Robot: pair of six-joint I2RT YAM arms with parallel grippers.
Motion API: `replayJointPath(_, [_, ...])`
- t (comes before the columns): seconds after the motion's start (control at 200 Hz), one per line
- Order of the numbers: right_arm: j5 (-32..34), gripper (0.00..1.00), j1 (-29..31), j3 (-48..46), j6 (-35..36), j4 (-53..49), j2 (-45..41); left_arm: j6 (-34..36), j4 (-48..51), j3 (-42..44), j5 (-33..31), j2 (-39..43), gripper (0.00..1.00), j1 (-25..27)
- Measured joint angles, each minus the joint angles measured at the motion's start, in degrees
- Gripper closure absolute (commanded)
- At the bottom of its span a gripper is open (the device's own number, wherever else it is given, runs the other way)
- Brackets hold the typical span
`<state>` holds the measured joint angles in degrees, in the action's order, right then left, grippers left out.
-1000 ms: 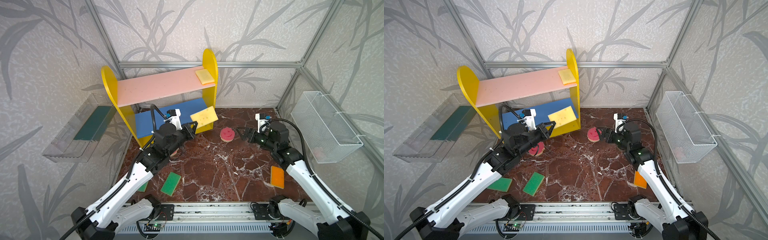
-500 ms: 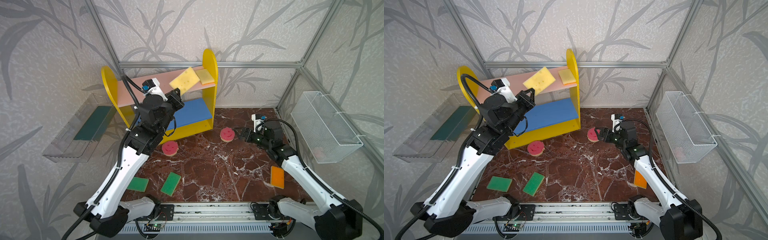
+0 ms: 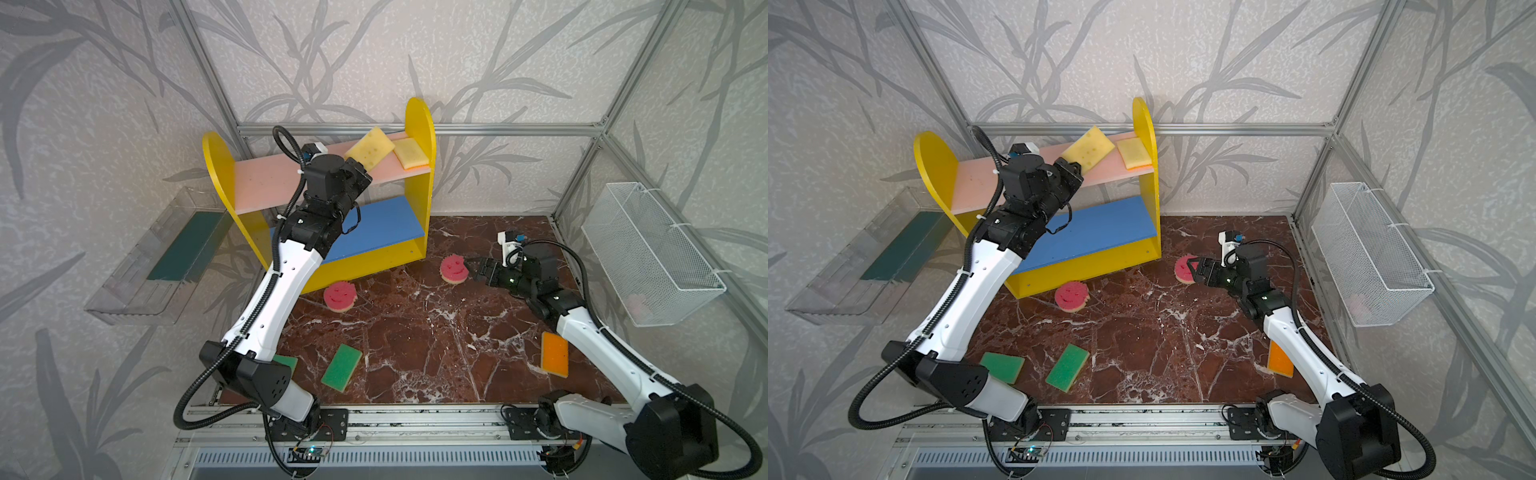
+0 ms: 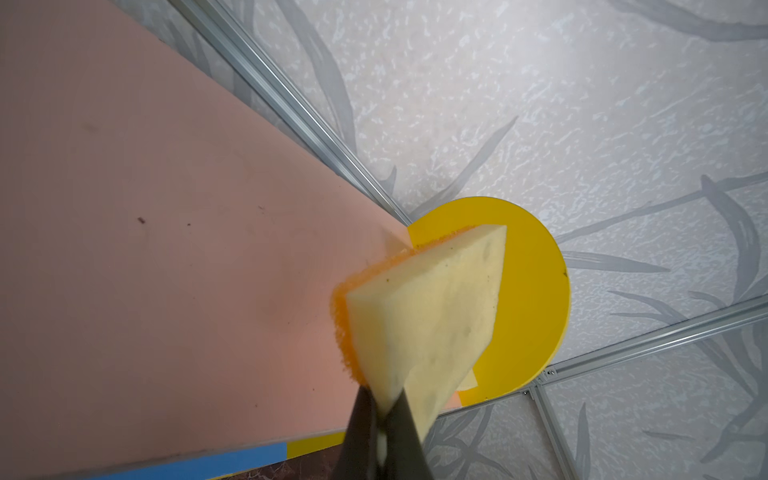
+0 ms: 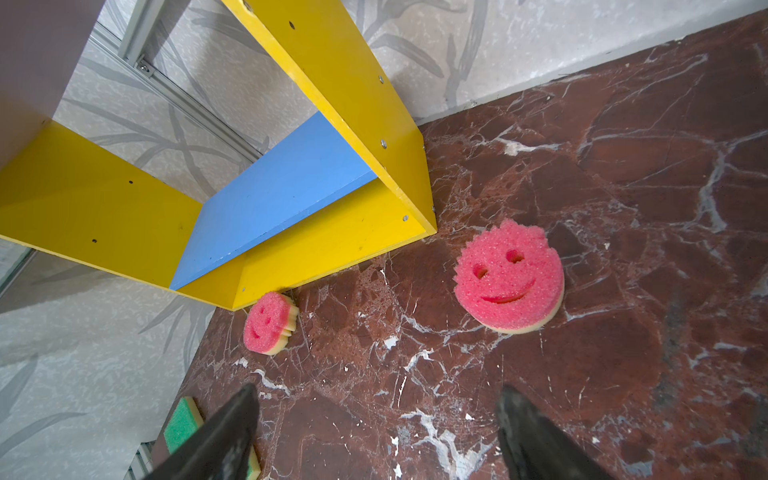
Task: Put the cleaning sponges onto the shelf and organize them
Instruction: 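Lower the yellow sponge onto the pink shelf beside the first sponge with the left gripper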
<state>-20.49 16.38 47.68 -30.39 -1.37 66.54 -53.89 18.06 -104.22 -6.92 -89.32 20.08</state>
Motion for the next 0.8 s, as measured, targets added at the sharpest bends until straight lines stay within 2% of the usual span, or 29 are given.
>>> replayJointPath(0.155, [-0.22, 0.12, 0.0, -0.11, 0.07, 0.46, 0.09, -0.79, 0.87, -2.27, -0.28, -2.78, 0.73, -0.28])
replayJointPath(0.28, [-0.57, 0.12, 0.0, -0.52, 0.13, 1.18, 0.11, -1.16, 0.85, -2.8, -0.68, -3.21, 0.63, -0.44])
replayJointPath(0.355, [-0.59, 0.12, 0.0, -0.83, 0.17, 1.2, 0.11, -1.25, 0.72, -3.02, -0.76, -3.23, 0.49, -0.5])
replayJointPath(0.55, [-0.59, 0.12, 0.0, -0.98, 0.2, 1.29, 0.09, -1.11, 0.07, -3.1, -0.68, -3.23, 0.25, -0.57])
replayJointPath(0.675, [-0.59, 0.12, 0.0, -0.98, 0.2, 1.31, 0.09, -0.98, -0.5, -2.34, -0.35, -2.43, 0.17, -0.59])
replayJointPath(0.8, [-0.63, 0.12, 0.0, -1.01, 0.17, 1.31, 0.09, -0.92, -1.42, 0.28, -0.04, -0.13, 0.14, -0.59])
